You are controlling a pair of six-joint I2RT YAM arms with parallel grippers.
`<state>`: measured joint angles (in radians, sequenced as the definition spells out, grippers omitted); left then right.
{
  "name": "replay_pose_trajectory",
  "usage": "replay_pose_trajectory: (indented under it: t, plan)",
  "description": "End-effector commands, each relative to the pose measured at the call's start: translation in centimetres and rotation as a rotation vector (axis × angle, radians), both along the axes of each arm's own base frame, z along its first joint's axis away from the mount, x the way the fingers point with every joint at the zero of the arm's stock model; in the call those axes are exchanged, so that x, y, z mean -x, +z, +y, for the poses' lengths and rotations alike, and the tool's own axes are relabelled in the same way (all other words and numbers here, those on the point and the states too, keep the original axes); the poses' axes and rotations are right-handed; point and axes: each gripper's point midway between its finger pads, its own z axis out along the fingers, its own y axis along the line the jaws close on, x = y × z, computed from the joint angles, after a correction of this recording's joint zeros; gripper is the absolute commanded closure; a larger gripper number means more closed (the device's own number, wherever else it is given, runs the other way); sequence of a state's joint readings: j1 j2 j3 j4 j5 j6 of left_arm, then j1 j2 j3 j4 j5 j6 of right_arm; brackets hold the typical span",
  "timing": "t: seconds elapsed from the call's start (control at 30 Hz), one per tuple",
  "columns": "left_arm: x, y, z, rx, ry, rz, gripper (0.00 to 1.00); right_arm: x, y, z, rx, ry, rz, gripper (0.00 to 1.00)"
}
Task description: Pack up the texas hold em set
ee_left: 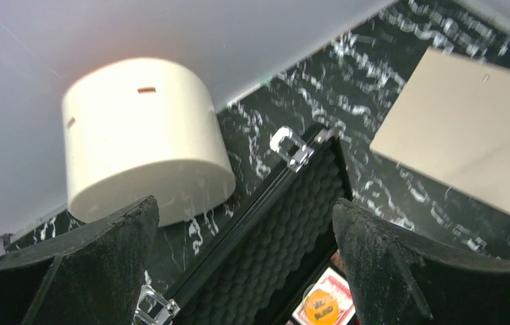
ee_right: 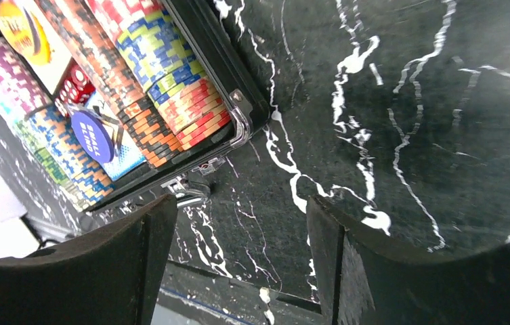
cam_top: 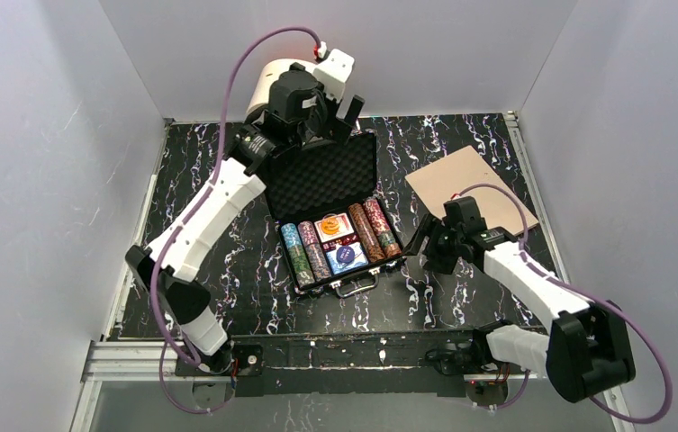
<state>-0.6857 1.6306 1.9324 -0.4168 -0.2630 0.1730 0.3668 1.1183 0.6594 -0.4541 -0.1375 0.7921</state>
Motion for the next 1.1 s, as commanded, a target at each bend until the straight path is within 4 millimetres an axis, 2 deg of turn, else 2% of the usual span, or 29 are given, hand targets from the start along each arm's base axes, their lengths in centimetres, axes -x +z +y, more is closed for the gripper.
replay_pose_trajectory:
  t: [0.0,0.1,0.2,0.5,0.67,0.8,0.97,1.07]
  plan:
    - [-0.4,-5.3,0.6,-0.097,-0.032,0.167,0.02,0.6,-0.4,2.8,-0.133,0.123,0.048,0.23]
    - [-0.6,-7.9,0.1,-0.12,-0.057,0.25,0.02,0.7,-0.3,3.7,-0.173,0.154,0.079,0.23]
    - [-1.6,-10.2,0.6,-0.168,0.001,0.29,0.02,0.6,-0.2,4.0,-0.19,0.169,0.08,0.24]
    - [-2.5,-14.0,1.8,-0.256,0.099,0.374,0.02,0.3,0.8,3.9,-0.176,0.178,0.07,0.25]
    - [-3.2,-17.2,2.1,-0.329,0.141,0.437,0.04,-0.1,1.3,3.7,-0.149,0.186,0.058,0.26]
    - [-2.6,-18.4,1.8,-0.33,0.126,0.484,0.17,-0.9,1.8,3.6,-0.115,0.198,0.047,0.26]
    - [-1.0,-18.5,1.6,-0.341,0.109,0.507,0.5,-2.3,2.5,3.0,-0.068,0.163,0.017,0.27]
    - [1.0,-18.6,0.9,-0.372,0.089,0.509,0.62,-3.2,3.0,2.3,-0.028,0.124,-0.016,0.27]
